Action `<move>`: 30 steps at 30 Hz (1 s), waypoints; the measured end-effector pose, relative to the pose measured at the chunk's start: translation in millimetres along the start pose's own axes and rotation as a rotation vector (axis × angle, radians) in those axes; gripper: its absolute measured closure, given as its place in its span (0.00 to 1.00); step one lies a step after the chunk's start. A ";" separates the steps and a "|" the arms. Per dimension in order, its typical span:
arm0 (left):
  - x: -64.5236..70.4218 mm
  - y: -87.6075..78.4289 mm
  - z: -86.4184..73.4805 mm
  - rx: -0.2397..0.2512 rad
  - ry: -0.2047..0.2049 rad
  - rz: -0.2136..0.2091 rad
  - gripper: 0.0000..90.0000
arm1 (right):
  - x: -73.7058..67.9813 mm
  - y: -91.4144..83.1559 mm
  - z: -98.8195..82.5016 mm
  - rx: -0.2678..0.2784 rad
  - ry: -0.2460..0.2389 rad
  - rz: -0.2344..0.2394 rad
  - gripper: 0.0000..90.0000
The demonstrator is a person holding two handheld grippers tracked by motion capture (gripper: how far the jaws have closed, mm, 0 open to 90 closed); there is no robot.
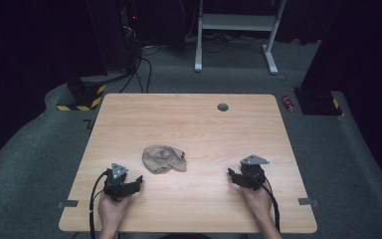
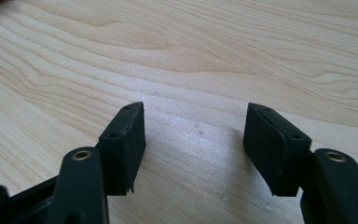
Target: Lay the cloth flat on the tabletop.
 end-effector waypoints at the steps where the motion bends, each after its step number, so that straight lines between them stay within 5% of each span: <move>1: 0.0 0.0 0.1 -0.001 0.000 0.000 0.31 | 0.0 0.0 0.0 0.000 0.000 0.000 0.42; 11: 1.4 0.2 0.2 0.001 0.001 -0.002 0.32 | -0.2 -0.1 -0.2 -0.002 0.001 0.001 0.41; 17: 0.7 0.3 2.0 0.020 -0.025 -0.042 0.36 | -0.1 0.0 -0.1 -0.001 -0.001 0.002 0.41; 30: 24.0 7.3 17.3 0.011 0.010 -0.127 0.36 | -0.4 0.0 -0.1 -0.002 0.001 0.003 0.41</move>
Point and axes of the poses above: each handheld gripper's, and its own axes: y roughly forward along the jaws, z roughly out of its top, x roughly to its right, the point moved 5 cm from there along y, roughly forward along the jaws, and after that the axes turned 8 degrees about -z, right-handed, at the moved point
